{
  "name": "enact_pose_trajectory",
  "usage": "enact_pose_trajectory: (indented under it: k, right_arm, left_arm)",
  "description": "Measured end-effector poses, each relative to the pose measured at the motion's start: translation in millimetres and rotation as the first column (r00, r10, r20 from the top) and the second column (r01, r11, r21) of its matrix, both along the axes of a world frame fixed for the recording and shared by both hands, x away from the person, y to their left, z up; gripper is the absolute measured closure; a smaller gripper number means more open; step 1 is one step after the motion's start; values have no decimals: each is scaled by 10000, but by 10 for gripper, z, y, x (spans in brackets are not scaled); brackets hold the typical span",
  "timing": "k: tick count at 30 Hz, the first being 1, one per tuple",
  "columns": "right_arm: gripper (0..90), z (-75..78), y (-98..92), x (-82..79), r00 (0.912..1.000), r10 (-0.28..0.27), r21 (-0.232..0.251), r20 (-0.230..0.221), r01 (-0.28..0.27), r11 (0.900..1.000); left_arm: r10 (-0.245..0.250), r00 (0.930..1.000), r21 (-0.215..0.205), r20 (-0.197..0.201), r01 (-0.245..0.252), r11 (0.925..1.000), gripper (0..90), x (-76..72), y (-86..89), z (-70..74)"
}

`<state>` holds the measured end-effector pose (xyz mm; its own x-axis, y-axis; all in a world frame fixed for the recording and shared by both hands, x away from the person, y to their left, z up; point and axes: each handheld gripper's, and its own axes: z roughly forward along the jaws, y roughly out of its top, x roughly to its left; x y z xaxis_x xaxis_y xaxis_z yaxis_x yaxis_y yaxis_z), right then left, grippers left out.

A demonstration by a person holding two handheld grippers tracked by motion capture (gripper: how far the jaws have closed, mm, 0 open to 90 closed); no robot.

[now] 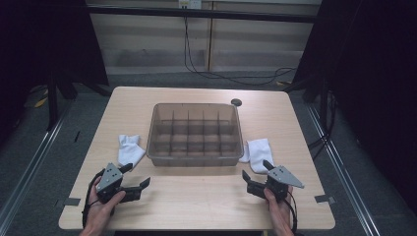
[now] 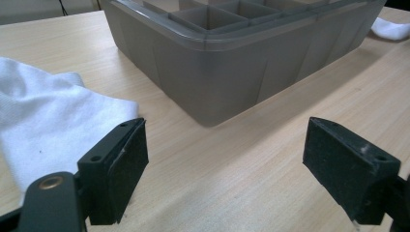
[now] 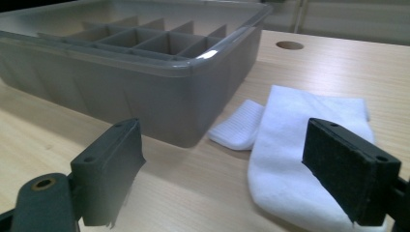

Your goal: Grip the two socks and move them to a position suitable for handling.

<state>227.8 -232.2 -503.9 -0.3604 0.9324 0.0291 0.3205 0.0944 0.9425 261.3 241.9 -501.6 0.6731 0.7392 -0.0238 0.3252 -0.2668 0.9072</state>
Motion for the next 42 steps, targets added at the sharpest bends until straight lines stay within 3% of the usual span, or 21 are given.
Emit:
enact_pose_trajectory:
  k: [8, 11, 13, 16, 18, 20, 23, 25, 29, 35, 37, 38, 42]
  right_arm:
    - [151, 1, 4, 36, 9989, 187, -143, -435, -193, 9997]
    - [167, 2, 22, 46, 9982, -148, -301, -583, 130, 9995]
    - [170, 28, 29, 57, 9951, -234, -243, -956, 211, 9995]
    - [175, 65, 15, 44, 9942, -163, -172, -1061, 146, 9997]
    - [188, 104, -28, 30, 9906, -70, 79, -1370, 81, 9999]
    - [185, 112, -38, 30, 9891, -186, -48, -1458, 181, 9998]
    - [188, 156, -104, 66, 9786, -187, -185, -2051, 153, 9997]
    - [198, 182, -126, 73, 9763, -60, -74, -2162, 45, 10000]
    - [261, 312, -205, 103, 9740, 329, 595, -2241, -200, 9980]
    - [269, 444, -240, 216, 9680, 525, 683, -2456, -367, 9970]
    - [260, 484, -268, 322, 9563, 631, 604, -2856, -478, 9970]
    - [260, 484, -268, 322, 9563, 631, 604, -2856, -478, 9970]
    - [243, 519, -304, 461, 9427, 542, 467, -3292, -410, 9981]
  left_arm:
    - [-212, 9997, 5, -98, 212, 9998, 160, 4, -12, 0]
    - [-302, 9994, 74, -150, 304, 9995, 159, 3, -27, -1]
    - [-305, 9995, 98, -104, 306, 9995, 159, 3, -18, 1]
    - [-245, 9996, 95, -103, 246, 9997, 159, 2, -18, 1]
    - [-220, 9997, 111, -88, 221, 9997, 159, 1, -18, 1]
    - [-182, 9998, 121, -98, 183, 9998, 159, 1, -21, 0]
    - [-240, 9997, 97, -90, 241, 9997, 164, 11, -27, -2]
    - [-199, 9998, 114, -80, 200, 9997, 164, 13, -22, 0]
    - [-346, 9993, 19, -112, 346, 9994, 164, 15, -1, 10]
    - [-218, 9998, 73, -42, 218, 9997, 164, 10, 23, 15]
    - [-225, 9997, 38, -91, 226, 9997, 164, 12, 19, 11]
    - [-246, 9997, 36, -93, 246, 9997, 164, 13, 17, 10]
    - [-290, 9995, 77, -90, 291, 9995, 164, 16, 17, 10]
